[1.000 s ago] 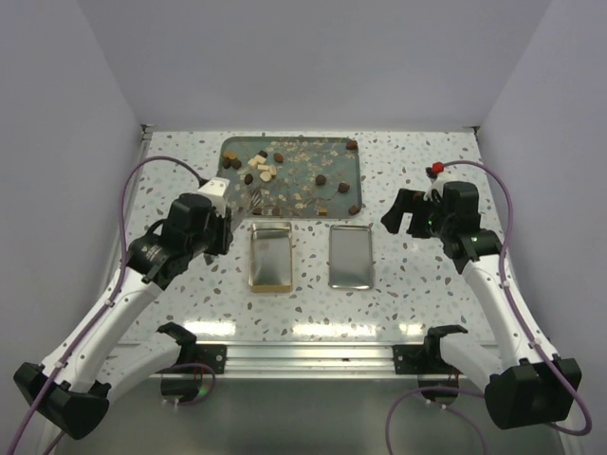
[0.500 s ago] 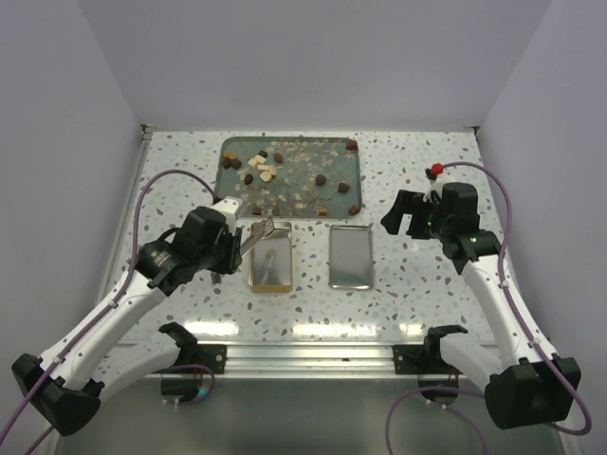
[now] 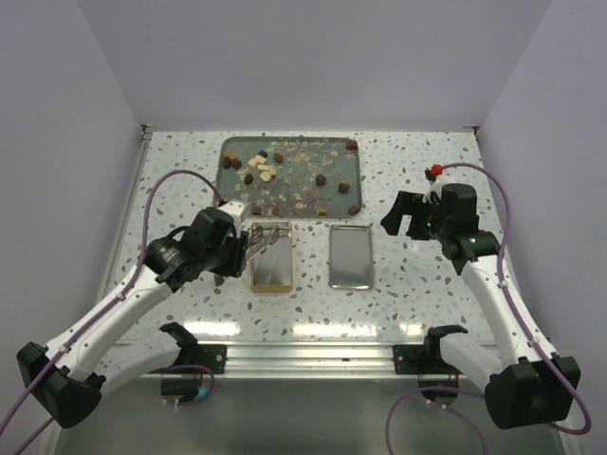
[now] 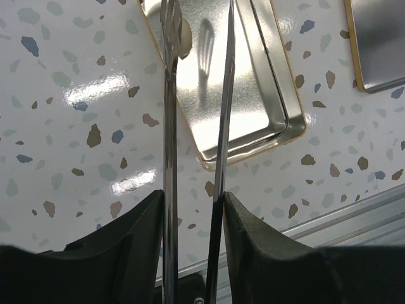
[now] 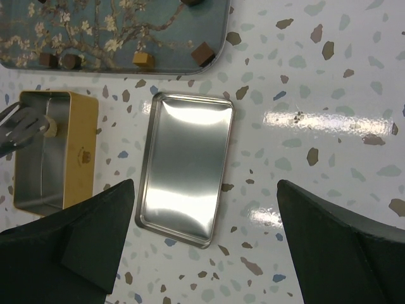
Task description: Pack the chocolate
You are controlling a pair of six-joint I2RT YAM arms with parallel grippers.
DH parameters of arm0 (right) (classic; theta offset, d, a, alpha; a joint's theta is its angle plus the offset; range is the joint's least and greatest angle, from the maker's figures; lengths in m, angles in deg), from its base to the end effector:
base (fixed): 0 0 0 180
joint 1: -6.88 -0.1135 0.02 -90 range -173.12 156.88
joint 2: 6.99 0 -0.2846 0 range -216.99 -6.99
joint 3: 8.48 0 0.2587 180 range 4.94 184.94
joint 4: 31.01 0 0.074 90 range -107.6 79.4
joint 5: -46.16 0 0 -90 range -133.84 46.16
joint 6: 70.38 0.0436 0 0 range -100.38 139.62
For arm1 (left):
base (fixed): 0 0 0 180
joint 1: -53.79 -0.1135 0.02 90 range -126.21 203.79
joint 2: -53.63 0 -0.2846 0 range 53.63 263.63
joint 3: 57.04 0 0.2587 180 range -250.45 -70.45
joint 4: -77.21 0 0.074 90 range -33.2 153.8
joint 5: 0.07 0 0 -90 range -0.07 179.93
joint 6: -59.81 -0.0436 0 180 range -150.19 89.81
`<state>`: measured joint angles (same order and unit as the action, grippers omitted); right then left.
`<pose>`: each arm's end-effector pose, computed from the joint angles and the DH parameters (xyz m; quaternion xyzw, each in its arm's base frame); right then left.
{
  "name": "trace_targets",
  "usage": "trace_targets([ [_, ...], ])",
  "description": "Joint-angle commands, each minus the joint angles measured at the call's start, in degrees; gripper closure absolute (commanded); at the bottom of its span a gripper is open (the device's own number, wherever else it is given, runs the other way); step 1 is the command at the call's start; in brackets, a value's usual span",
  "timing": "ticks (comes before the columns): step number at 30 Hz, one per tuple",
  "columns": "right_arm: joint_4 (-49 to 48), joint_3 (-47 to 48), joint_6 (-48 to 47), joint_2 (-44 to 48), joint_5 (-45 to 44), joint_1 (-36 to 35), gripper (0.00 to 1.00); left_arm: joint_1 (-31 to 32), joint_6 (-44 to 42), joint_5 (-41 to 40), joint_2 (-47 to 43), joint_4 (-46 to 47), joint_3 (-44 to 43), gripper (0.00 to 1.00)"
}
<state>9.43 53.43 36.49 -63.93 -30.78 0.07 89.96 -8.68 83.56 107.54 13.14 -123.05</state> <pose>0.2146 0.0356 0.3068 0.0255 0.8843 0.1923 0.4247 0.1462 -0.1009 0.3053 0.1025 0.9386 -0.1109 0.3103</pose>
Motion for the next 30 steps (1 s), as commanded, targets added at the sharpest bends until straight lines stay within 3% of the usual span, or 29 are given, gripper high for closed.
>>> trace_targets([
  [1, -1.9, -0.1, -0.2, 0.0, 0.9, -0.2, 0.02, 0.5, -0.2, 0.0, 1.2, 2.0, -1.7, 0.54],
  [8, -1.9, -0.1, -0.5, -0.4, 0.5, -0.2, 0.02, 0.6, -1.3, -2.2, 3.9, 3.2, -8.0, 0.57],
  [15, -2.0, 0.6, -0.3, -1.3, 0.7, -0.2, 0.02, 0.6, -2.2, -1.6, 12.6, 3.9, -21.7, 0.58],
  [23, -1.5, 1.1, -0.4, -1.6, 0.7, -0.2, 0.02, 0.5, -1.3, -8.4, 24.1, 5.2, -26.0, 0.55],
  [30, -0.7, 0.6, -1.3, -0.9, 0.2, -0.2, 0.02, 0.4, 1.9, -12.9, 27.2, 5.5, -25.5, 0.54],
])
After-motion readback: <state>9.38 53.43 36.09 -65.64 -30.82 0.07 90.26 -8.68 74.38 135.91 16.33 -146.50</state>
